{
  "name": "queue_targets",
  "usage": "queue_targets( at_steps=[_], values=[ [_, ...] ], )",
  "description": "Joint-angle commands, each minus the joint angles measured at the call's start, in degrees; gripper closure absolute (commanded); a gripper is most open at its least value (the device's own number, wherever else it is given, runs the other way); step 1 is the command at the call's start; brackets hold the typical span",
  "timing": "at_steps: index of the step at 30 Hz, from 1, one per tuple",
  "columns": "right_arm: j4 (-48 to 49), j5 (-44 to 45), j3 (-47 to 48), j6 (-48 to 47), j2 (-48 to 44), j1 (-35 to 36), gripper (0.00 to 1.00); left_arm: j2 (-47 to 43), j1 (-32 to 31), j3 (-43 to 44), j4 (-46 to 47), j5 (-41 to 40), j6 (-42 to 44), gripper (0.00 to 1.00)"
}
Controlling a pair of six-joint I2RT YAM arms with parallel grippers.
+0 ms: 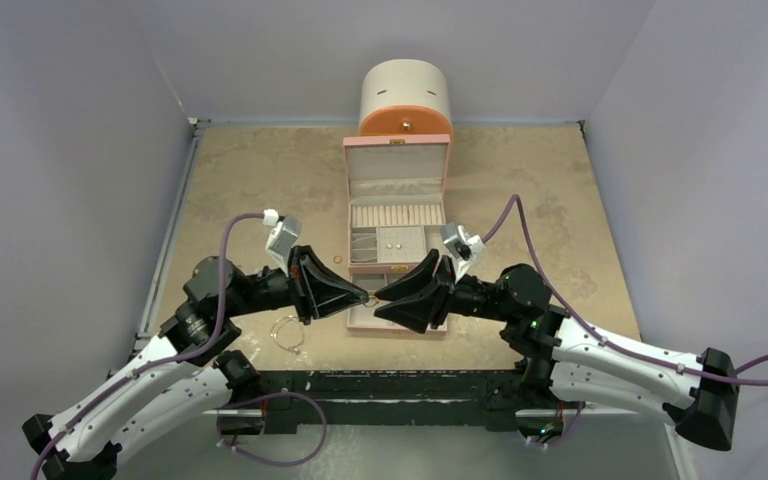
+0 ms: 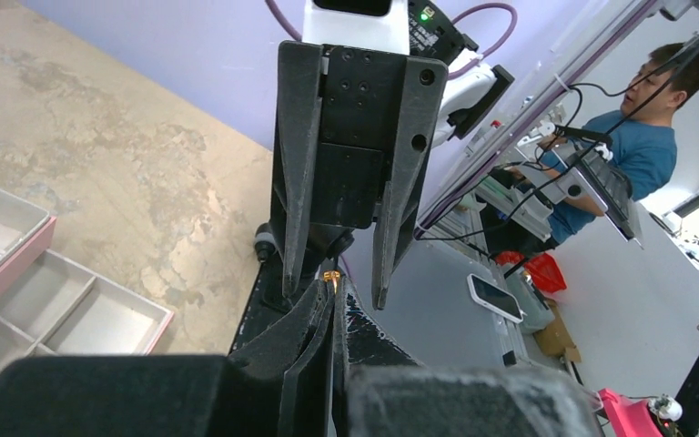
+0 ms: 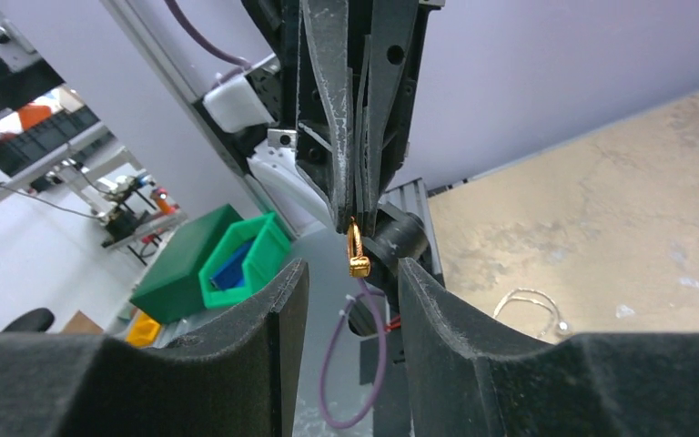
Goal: Organize the mixed jewelry
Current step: Pick up the jewelry from the center of the board.
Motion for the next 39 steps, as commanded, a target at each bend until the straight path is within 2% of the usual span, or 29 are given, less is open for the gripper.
queue_targets(
  at_steps=[1, 17, 25, 31, 34, 36, 39],
  values=[
    [6.69, -1.88, 0.59, 4.43, 0.46, -0.13, 0.57, -1.24, -0.27, 0.60, 3.87, 1.72, -0.96, 1.00],
    [9.07, -0.82, 2.14, 5.38, 2.58, -0.10, 0.67, -1.56, -0.21, 1.23, 2.61, 1.94, -0.33, 1.00],
    [9.12, -1.24, 2.44, 5.24, 2.46, -0.11, 0.78, -1.49, -0.20, 1.39, 1.79, 1.68, 0.11, 1.00],
    [8.84, -1.27, 2.53, 4.92, 2.02, -0.11, 0.79, -1.19, -0.24, 1.79, 1.04, 1.73, 0.68, 1.00],
    [9.01, -1.73, 2.48, 4.78, 1.71, -0.12, 0.87, -1.28, -0.26, 1.80, 0.34, 1.29, 1.17, 1.00],
    [9.31, -2.03, 2.30, 4.64, 1.58, -0.09, 0.97, -1.34, -0.21, 1.78, -0.13, 0.87, 1.53, 1.00],
    [9.93, -2.48, 1.99, 4.52, 1.40, -0.09, 1.00, -1.52, -0.26, 1.60, -0.59, 0.02, 1.90, 1.00]
  ],
)
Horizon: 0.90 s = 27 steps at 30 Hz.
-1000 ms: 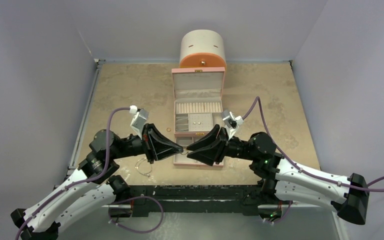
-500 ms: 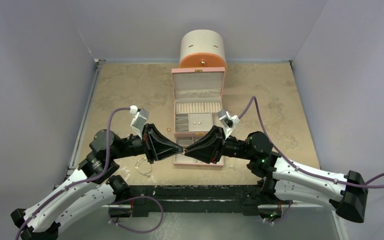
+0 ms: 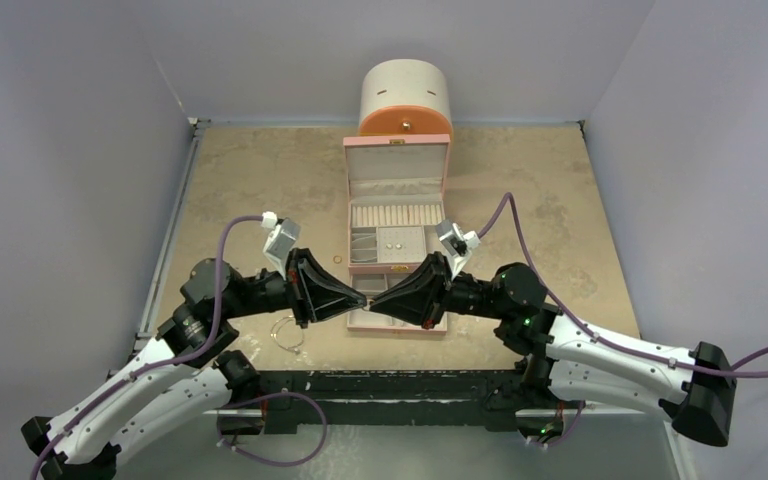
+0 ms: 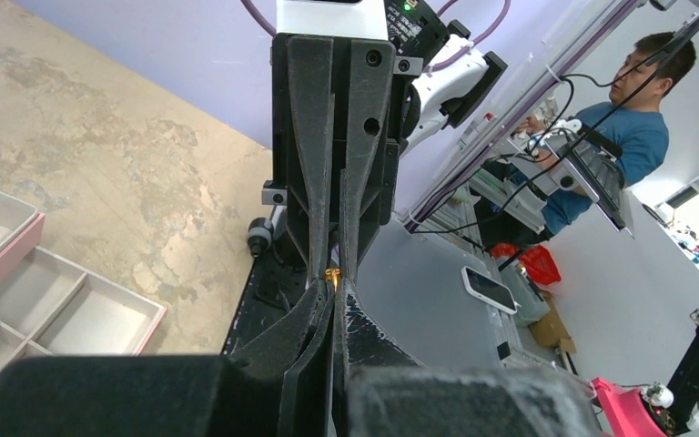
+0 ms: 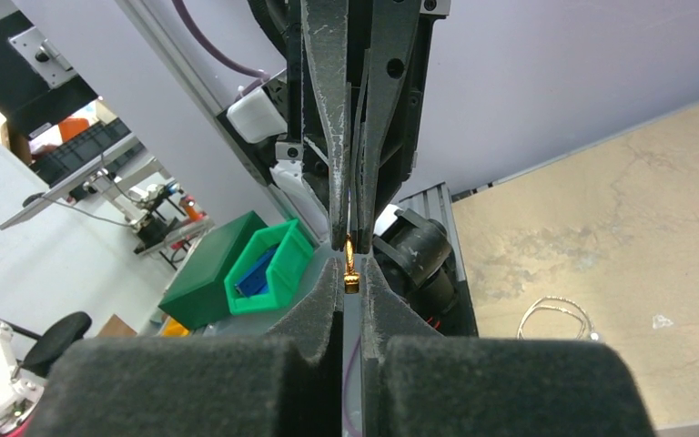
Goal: Organize the mixed jewelry
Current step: Pick up the jewelry from the center of the board.
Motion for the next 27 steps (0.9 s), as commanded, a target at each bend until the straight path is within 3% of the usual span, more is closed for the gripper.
queue_targets(
  at_steps=[1, 5, 10, 14, 18, 23, 27],
  values=[
    [4.46, -1.10, 1.94, -0.45, -1.40, -0.09, 1.00, -0.42, -0.27, 1.62, 0.04, -1.42, 1.79, 1.00],
    [3.59, -0.55, 1.86, -0.84, -1.32, -0.11, 1.00, -0.70, -0.25, 1.67, -1.17, -2.83, 2.36, 1.00],
    [-3.22, 3.59, 3.09, -3.45, -2.55, -0.10, 1.00, -1.69, -0.23, 3.15, -8.12, -9.86, 5.27, 0.62],
    [-13.27, 9.15, 5.39, -6.28, -3.32, -0.09, 1.00, -2.42, -0.28, 5.18, -16.76, -20.93, 9.72, 0.45],
    [-26.28, 21.20, 10.15, -9.75, -2.48, -0.13, 1.00, -2.36, -0.23, 6.55, -23.12, -30.32, 11.81, 0.40],
    [-46.13, 41.42, 20.32, -15.03, 4.38, -0.16, 1.00, -2.11, -0.15, 7.08, -26.25, -34.65, 12.90, 0.36],
    [-53.13, 53.36, 24.91, -18.63, 10.20, -1.08, 1.00, -2.26, -0.21, 6.88, -27.96, -37.74, 13.26, 0.36]
  ],
)
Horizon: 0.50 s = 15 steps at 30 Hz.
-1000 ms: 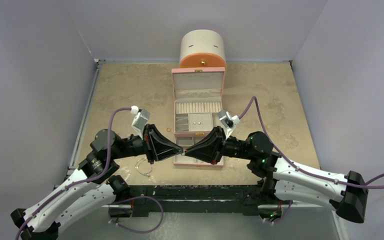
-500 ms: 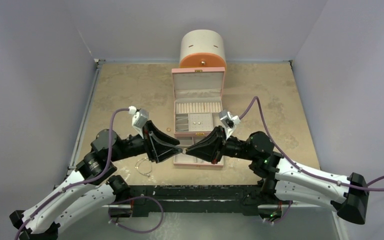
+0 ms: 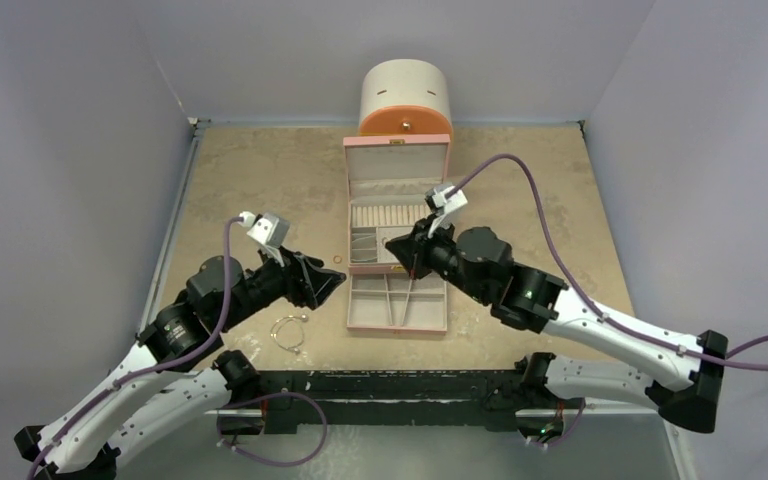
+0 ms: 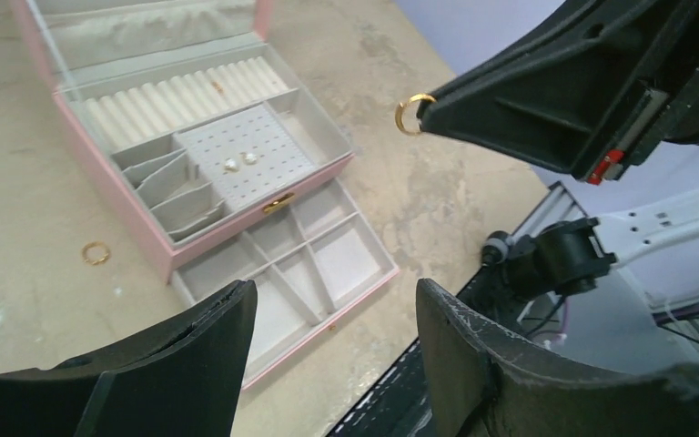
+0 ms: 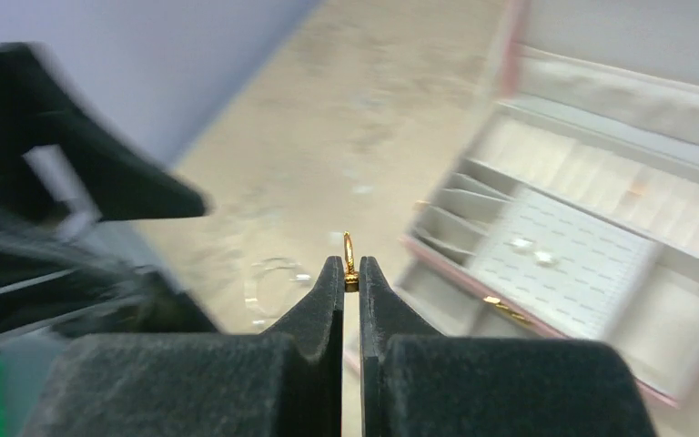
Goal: Organize the mixed jewelry
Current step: Pick up the jewelry from the center of the board.
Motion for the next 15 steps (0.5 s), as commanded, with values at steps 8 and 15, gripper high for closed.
queue_targets(
  at_steps=[8, 15],
  values=[
    [-17.85, 16.28, 10.87, -5.79, 16.15, -11.51, 1.00, -0.85, -0.15, 1.96, -5.29, -9.61, 3.63, 0.35],
    [-14.49, 14.01, 12.70, -2.81, 24.01, -16.29, 1.00, -3.38, -0.06, 0.58, -5.24, -12.35, 3.94, 0.35]
  ],
)
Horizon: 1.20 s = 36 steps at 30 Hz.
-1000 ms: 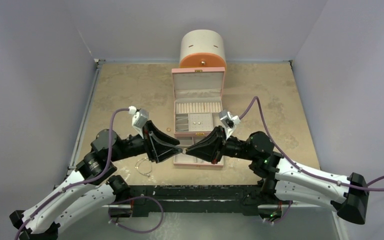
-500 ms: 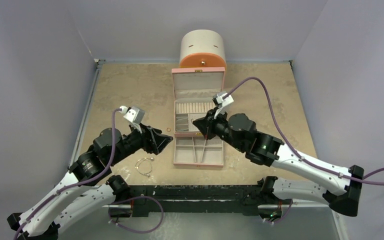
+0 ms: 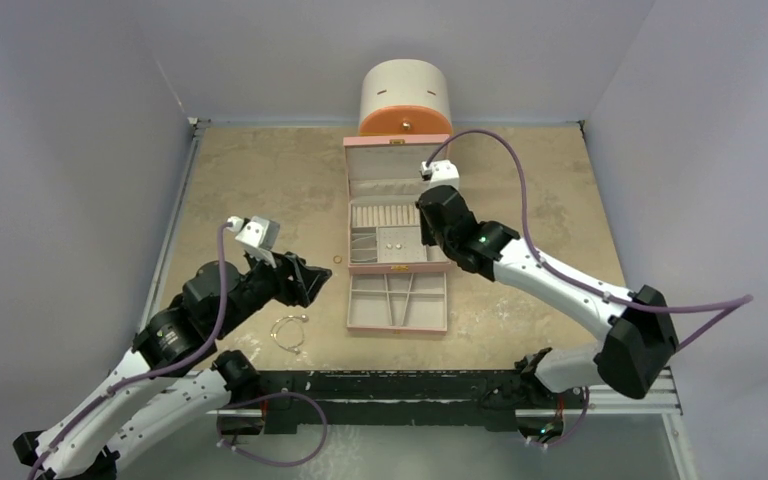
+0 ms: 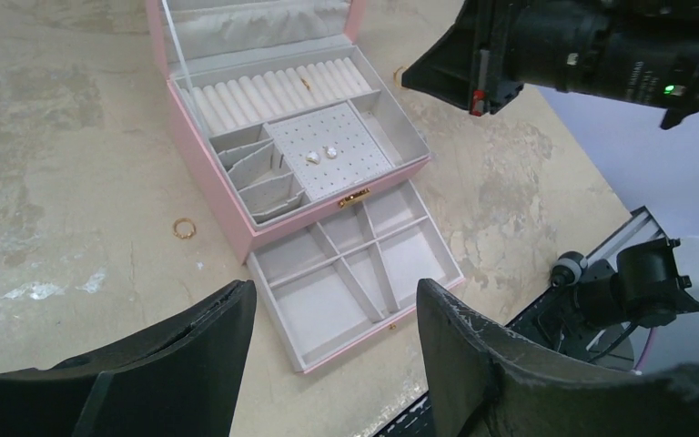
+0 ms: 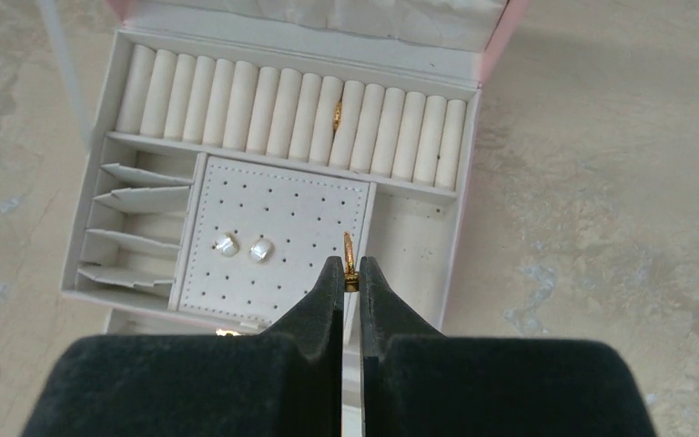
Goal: Organize the mixed jewelry
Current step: Pick up the jewelry from the center of the board, then place the jewelry in the jewelry box.
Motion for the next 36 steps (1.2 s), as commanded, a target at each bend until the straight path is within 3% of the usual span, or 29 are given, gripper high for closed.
queue_targets(
  at_steps=[1, 6, 17, 36],
  values=[
    [1.44, -2.01, 4.77, 2.08, 3.97, -1.50, 1.00, -1.81, -0.11, 0.49, 1.15, -2.63, 1.47, 0.35],
    [1.52, -7.73, 8.58, 2.84, 10.33, -4.44, 1.00, -3.09, -0.16, -0.04, 1.37, -2.80, 1.39, 0.35],
    [0.98, -7.35, 15.66, 6.18, 21.07, -5.61, 1.00, -3.95, -0.10, -0.24, 1.27, -3.30, 1.38, 0.35],
    [3.55, -7.15, 16.75, 9.92, 25.69, -7.24, 1.00, -4.92, -0.14, -0.47, 1.40, -3.36, 1.33, 0.35]
  ],
)
